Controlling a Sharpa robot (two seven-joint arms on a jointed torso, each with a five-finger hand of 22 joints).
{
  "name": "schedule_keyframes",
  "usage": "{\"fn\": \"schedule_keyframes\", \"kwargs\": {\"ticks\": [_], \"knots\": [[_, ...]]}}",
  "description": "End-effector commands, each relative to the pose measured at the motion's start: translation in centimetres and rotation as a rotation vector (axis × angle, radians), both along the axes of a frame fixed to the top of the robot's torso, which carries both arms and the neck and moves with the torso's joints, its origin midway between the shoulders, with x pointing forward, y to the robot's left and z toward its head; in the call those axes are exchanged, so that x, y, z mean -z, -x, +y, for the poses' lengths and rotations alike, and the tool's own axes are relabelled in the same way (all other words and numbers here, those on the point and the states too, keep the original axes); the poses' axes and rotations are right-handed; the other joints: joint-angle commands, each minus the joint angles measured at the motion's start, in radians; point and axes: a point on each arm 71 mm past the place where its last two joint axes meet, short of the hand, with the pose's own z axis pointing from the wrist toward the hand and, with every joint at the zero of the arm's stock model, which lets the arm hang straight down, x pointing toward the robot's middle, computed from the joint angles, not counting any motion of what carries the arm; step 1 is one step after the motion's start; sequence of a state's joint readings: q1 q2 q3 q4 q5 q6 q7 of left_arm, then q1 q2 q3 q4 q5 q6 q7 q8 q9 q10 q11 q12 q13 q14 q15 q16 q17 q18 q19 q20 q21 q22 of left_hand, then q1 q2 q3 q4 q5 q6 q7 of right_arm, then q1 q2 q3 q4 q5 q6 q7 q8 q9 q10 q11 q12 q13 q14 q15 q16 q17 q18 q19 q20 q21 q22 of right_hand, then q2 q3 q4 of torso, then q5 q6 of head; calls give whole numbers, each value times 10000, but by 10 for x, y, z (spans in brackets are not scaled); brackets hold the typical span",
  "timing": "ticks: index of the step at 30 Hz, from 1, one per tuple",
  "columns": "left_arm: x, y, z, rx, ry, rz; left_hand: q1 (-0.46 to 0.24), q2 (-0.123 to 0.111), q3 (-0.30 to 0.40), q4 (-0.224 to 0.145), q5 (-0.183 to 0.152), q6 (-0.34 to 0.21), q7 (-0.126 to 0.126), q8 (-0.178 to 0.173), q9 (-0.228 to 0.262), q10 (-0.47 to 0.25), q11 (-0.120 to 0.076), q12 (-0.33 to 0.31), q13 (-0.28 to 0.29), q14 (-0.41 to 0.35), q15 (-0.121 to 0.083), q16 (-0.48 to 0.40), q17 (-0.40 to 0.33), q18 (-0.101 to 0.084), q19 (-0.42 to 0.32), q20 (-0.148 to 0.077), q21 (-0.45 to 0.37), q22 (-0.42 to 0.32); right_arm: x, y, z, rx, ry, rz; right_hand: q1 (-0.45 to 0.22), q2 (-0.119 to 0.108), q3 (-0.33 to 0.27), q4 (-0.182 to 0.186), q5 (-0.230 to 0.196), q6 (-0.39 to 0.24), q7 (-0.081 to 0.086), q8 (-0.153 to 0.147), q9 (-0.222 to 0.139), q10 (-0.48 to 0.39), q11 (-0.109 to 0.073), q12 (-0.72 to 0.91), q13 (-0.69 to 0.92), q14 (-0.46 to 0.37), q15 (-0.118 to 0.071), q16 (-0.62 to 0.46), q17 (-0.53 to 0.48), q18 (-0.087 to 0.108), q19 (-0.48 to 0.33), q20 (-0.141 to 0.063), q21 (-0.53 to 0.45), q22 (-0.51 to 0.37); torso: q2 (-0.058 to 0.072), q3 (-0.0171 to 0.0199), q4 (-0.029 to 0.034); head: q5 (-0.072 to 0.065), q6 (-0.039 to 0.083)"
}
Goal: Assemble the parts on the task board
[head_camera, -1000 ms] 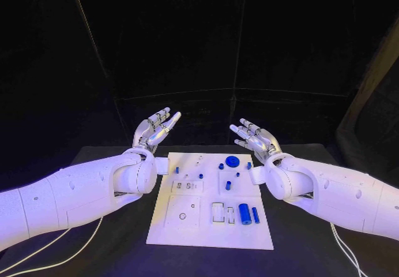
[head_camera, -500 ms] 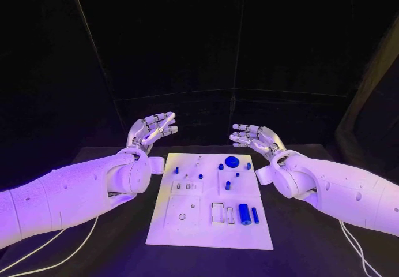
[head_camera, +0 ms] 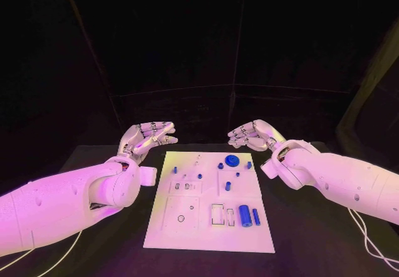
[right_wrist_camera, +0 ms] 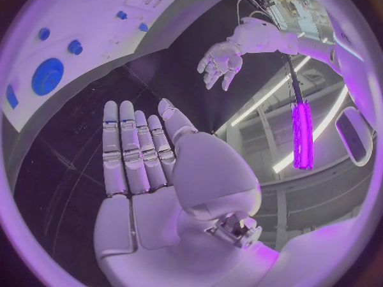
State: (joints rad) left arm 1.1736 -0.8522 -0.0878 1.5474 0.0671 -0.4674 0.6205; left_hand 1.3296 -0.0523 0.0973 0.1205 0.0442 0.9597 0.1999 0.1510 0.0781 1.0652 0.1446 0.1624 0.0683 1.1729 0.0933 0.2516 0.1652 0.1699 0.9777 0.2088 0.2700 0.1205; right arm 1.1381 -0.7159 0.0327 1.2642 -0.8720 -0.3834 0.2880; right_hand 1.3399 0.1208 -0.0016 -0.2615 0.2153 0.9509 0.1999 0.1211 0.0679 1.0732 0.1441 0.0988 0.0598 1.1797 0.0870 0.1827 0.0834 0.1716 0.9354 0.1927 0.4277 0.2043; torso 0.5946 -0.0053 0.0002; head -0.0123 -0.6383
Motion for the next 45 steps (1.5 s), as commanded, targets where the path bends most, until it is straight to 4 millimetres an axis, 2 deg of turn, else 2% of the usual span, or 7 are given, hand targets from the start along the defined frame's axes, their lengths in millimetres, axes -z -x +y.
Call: {"fn": "schedule_keyframes", "kwargs": {"ticks": [1,8,12,16,21,30,45], "knots": [[-7,9,-8,807,-42,-205,65,6,-21,-69,41,26,30,-79,-33,65,25,-78,-20,69,11,-72,34,147,79,6,-24,-27,-7,-4,8,-459,3341,-895,144,-302,316,-276,-31,967,-311,-222,-1,1259,-455,-293,42,2721,-738,819,623,121,1304,-743,2047,1102,355,2,106,-104,99],[-13,22,-17,1247,130,-135,40,54,-102,-193,42,22,75,-211,-93,68,69,-259,-31,-33,65,-250,84,133,43,41,-160,-126,-23,-15,14,-272,5925,-1578,-216,-627,577,-279,93,1158,-383,-481,-14,1322,-599,-351,46,3317,-929,2293,1723,97,1532,-961,3496,1990,728,-58,246,-327,240],[-15,25,-22,1443,213,-104,37,70,-112,-216,41,26,77,-232,-100,68,76,-290,-32,-59,74,-288,90,132,33,50,-187,-145,-26,-17,19,-327,6909,-1782,-398,-728,794,-256,51,1090,-416,-577,-21,1080,-571,-373,41,3325,-911,3391,2429,117,1542,-972,4173,2415,896,-65,303,-399,264],[-15,27,-24,1531,248,-83,35,85,-118,-231,41,30,79,-246,-103,64,80,-314,-33,-73,80,-312,94,132,28,55,-204,-158,-27,-18,24,-428,7416,-1833,-540,-837,1017,-244,2,974,-391,-574,-18,820,-537,-350,54,3244,-886,4552,3135,-28,1870,-924,5366,3680,1013,-74,340,-452,284],[-16,29,-27,1632,289,-54,32,97,-126,-250,41,31,85,-264,-107,57,87,-342,-34,-88,87,-340,100,132,26,61,-222,-172,-26,-17,29,-655,7955,-1714,-685,-964,1268,-215,-41,869,-384,-569,-14,596,-484,-346,60,3156,-837,6562,4926,-327,2529,-855,7116,5937,1159,-99,386,-514,277],[-17,30,-28,1708,314,-15,32,101,-130,-259,41,31,88,-272,-109,53,90,-355,-35,-93,90,-351,102,133,26,64,-229,-178,-25,-17,35,-970,8251,-1628,-732,-989,1550,-196,-27,865,-373,-563,-10,524,-458,-341,52,3070,-784,8246,6525,-525,2910,-787,8196,7373,1298,-87,405,-526,267],[-17,30,-29,1747,319,2,28,112,-140,-279,40,27,102,-293,-113,40,100,-386,-37,-95,94,-372,111,134,29,69,-244,-190,-23,-19,40,-1178,8348,-1560,-722,-905,1908,-195,-77,862,-370,-571,-16,485,-433,-352,32,3060,-763,9099,7334,-634,3145,-750,8731,8118,1396,-88,422,-493,256]]}}
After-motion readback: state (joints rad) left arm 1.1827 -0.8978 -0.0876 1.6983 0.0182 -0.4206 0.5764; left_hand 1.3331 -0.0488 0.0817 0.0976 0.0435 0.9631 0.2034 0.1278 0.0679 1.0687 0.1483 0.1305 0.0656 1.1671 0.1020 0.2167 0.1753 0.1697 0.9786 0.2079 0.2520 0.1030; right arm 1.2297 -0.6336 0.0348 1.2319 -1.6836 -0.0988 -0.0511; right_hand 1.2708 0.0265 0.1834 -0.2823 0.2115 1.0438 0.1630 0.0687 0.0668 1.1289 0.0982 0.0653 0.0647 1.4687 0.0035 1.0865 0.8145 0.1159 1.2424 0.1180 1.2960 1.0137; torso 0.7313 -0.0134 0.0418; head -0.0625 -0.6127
